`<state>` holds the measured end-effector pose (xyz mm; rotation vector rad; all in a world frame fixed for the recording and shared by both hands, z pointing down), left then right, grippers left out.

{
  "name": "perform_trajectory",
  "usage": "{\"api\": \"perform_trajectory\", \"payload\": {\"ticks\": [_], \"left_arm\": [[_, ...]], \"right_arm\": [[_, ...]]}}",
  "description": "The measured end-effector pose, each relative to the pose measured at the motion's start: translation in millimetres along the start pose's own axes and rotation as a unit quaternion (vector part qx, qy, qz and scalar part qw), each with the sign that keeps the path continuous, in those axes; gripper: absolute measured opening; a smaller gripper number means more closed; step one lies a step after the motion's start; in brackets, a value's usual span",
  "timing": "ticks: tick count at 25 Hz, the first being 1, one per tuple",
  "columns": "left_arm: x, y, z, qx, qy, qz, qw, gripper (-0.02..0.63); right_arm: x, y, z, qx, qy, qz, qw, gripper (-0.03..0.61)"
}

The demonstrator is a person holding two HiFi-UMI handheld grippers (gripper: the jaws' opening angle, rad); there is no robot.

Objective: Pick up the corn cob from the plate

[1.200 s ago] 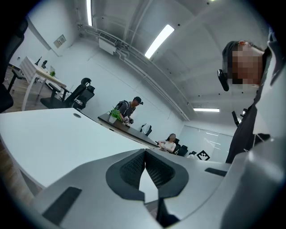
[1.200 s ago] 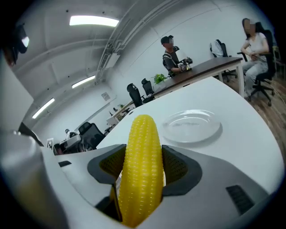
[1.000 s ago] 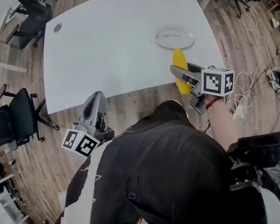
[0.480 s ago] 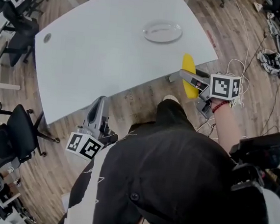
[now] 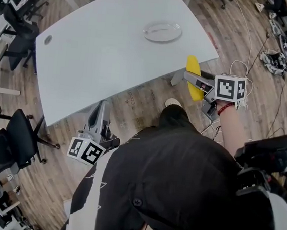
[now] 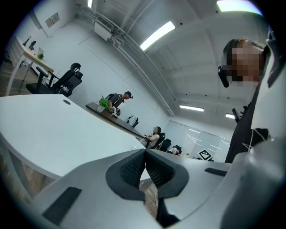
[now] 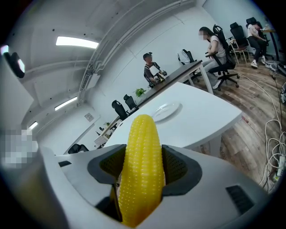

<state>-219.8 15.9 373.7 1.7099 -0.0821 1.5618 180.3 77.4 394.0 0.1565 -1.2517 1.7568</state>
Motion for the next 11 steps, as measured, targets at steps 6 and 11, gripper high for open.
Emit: {"api": "perform_trajectory", "payload": {"ticks": [6, 11], "left_arm": [[-0.6, -4.3, -9.2, -0.012, -0.009, 0.002, 0.9999, 0.015], [-0.2, -9.4, -13.6, -0.017, -0.014, 0.000, 0.9998, 0.015]], "right_arm": [[-2.0, 5.7, -0.1, -0.003, 0.008, -0.020, 1.000, 0.255], [-0.6, 5.6, -2.2, -0.003, 0.014, -0.019, 1.000, 0.255]]}}
Point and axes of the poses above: the fingertips, and each gripper's own axes: z forward along the fingers, y to its left, x out of its underside, the point moved 8 cm from there along -z, backward along the fingers, and after that the axes turned 3 degrees about z, right-handed, at the moved point
